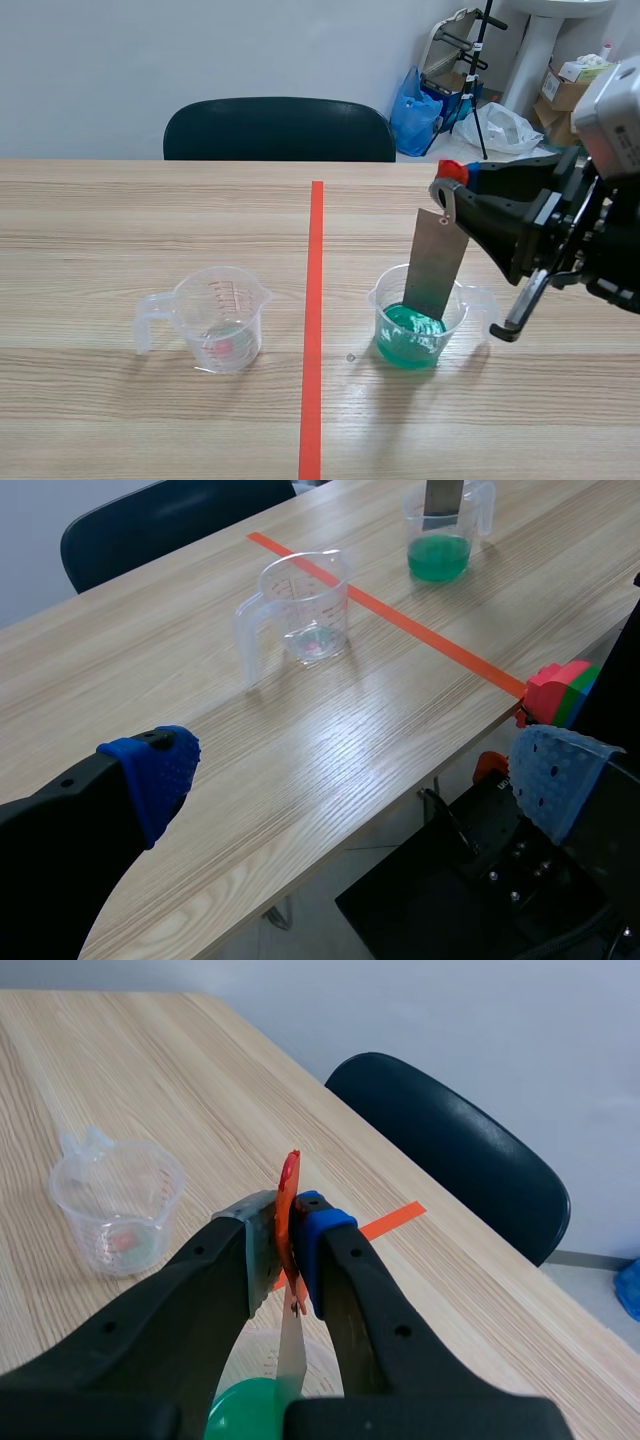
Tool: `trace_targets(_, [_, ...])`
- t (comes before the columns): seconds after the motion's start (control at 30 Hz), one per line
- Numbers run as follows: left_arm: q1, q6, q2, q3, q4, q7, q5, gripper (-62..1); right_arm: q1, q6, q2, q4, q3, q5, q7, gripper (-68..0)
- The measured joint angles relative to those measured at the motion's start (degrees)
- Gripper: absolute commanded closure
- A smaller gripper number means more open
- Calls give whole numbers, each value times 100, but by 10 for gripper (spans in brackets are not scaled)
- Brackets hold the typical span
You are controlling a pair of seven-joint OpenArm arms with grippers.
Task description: Do the redox reaction experiment
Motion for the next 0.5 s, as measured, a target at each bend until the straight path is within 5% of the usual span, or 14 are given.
trace_targets(0.23, [0, 0, 0, 0, 0, 4, 2, -623, -33, 472, -4, 391, 356, 684, -710, -7])
trace_targets(0.5, [0, 0, 0, 0, 0, 4, 4, -623, -31, 470, -4, 914, 796, 1241, -1460, -7])
